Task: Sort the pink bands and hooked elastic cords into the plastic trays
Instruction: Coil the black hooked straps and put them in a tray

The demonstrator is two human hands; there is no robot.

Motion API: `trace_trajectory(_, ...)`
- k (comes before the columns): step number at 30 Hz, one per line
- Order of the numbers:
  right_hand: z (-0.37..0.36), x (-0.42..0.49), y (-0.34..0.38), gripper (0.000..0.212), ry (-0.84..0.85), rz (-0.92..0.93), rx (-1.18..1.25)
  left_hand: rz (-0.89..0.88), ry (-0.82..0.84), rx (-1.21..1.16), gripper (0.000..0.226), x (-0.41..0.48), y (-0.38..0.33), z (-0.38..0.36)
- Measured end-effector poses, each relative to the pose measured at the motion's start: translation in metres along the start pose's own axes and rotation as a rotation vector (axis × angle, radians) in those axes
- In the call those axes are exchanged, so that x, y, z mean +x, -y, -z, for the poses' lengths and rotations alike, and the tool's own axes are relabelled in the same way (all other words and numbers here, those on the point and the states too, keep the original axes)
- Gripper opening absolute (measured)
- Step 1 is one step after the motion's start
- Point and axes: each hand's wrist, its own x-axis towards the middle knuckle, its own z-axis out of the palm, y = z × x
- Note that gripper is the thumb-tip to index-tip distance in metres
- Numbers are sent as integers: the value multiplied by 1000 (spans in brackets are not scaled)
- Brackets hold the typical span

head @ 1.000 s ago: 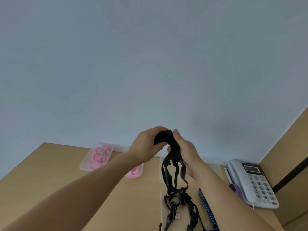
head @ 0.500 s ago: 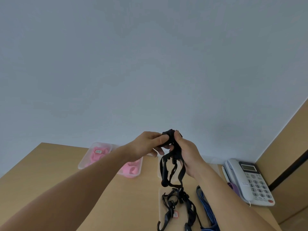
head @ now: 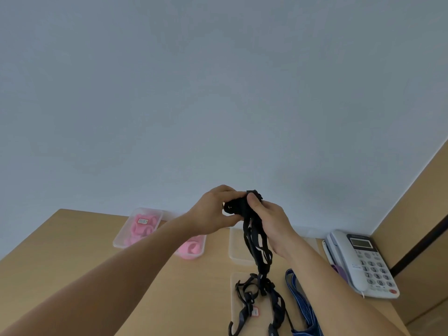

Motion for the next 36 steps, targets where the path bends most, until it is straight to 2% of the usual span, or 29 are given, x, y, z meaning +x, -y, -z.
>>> trace_trajectory(2,1,-2,0,45,40,49,-28,291,173,-394,74,1,-5,10)
trace_trajectory(3,-1,-4,0,48,70,74,-52,364,239,-504,71,1,-7,14)
trace_trajectory(6,-5,-6,-4,53,157,128,-135,268,372,-488,39,-1,-12,21)
trace_trajectory(11,-2,-6,1,65,297,106,-83,298,268,-626,35,-4,-7,18)
trace_trajectory(16,8,-7,-11,54,309,-124,221,323,101,-929,32,-5,-1,14)
trace_trajectory(18,9,-10,-12,48,352,-132,261,322,68,-988,30,-3,0,13)
trace_trajectory(23,7,-14,-11,39,301,-83,-27,349,-144,-961,29,4,1,14)
trace_trajectory(25,9,-14,-13,29,256,-100,-81,367,-224,-930,30,8,2,15)
trace_trajectory(27,10,-12,-14,31,195,-100,-80,383,-262,-890,28,11,3,15)
trace_trajectory(30,12,-11,-8,39,241,-70,-116,356,-209,-885,23,13,-3,11)
trace_trajectory(32,12,-9,-4,41,298,-67,-34,320,-137,-951,21,14,-9,8)
trace_trajectory(34,14,-5,-2,46,267,-28,147,283,-36,-1006,22,14,-16,7)
trace_trajectory(36,17,-1,1,51,192,44,192,249,68,-1027,23,14,-22,6)
